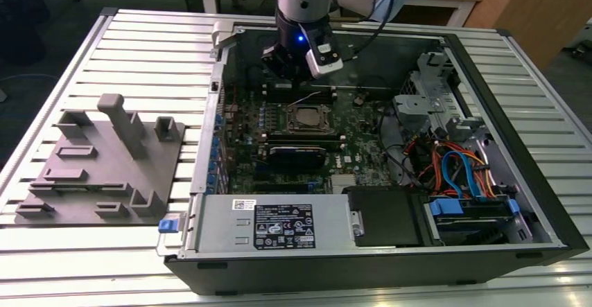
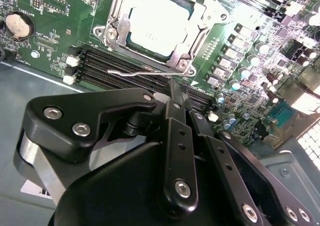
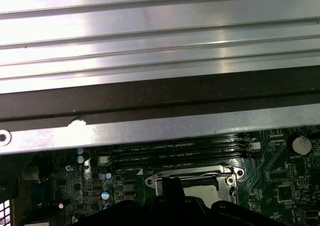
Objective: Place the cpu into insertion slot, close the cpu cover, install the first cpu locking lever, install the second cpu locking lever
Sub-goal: 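Install the first cpu locking lever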
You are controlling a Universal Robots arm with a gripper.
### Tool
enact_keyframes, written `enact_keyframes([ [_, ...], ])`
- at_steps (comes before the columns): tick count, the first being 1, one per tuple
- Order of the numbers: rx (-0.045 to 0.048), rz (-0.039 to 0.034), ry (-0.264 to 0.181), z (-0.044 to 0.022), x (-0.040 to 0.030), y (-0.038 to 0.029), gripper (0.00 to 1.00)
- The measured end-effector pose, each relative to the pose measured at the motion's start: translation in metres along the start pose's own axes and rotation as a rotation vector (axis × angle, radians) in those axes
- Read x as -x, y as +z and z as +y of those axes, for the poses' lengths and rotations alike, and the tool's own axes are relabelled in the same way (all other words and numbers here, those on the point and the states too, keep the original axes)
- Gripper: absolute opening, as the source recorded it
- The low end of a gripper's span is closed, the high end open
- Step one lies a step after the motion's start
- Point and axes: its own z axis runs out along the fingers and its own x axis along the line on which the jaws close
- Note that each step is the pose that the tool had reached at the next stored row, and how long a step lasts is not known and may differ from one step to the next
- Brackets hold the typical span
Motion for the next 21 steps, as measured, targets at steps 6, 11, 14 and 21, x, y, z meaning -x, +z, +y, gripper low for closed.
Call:
enact_keyframes([
  [6, 0.0001, 0.0, 0.0, 0.0002, 0.0015, 0.0001, 0.1],
  [11, 0.001, 0.0001, 0.0, 0.0002, 0.0018, 0.0002, 0.1],
  [14, 0.0018, 0.0002, 0.0, 0.0003, 0.0021, 0.0002, 0.1],
  [21, 0.0017, 0.0003, 0.0, 0.0002, 0.0022, 0.0001, 0.1],
])
